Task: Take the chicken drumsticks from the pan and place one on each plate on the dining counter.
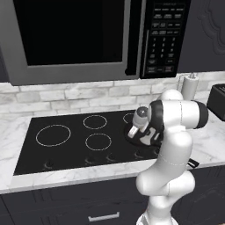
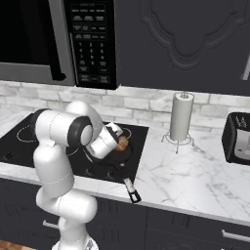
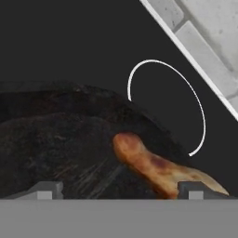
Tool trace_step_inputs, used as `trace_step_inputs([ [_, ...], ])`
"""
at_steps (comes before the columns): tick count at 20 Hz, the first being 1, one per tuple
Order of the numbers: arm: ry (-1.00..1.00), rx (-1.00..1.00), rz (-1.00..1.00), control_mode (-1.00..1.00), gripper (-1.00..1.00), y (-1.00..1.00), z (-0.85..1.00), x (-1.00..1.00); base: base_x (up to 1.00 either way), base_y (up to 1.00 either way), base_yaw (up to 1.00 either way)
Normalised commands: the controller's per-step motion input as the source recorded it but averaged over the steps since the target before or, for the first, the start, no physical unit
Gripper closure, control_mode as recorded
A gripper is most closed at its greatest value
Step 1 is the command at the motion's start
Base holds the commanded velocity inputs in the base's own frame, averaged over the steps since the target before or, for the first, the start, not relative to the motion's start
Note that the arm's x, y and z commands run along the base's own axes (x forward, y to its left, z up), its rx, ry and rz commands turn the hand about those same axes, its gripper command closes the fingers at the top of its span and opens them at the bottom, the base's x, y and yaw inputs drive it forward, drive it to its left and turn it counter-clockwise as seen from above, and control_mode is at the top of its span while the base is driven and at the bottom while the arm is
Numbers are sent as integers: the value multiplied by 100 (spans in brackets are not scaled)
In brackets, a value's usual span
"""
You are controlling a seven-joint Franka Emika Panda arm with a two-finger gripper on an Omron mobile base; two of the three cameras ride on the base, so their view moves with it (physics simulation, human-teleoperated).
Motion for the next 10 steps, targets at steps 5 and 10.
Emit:
trace_step_inputs([
  [5,0,0,10,-100,-100,0,16,21,0,0,0],
  [10,0,0,8,-100,-100,0,13,20,0,0,0],
])
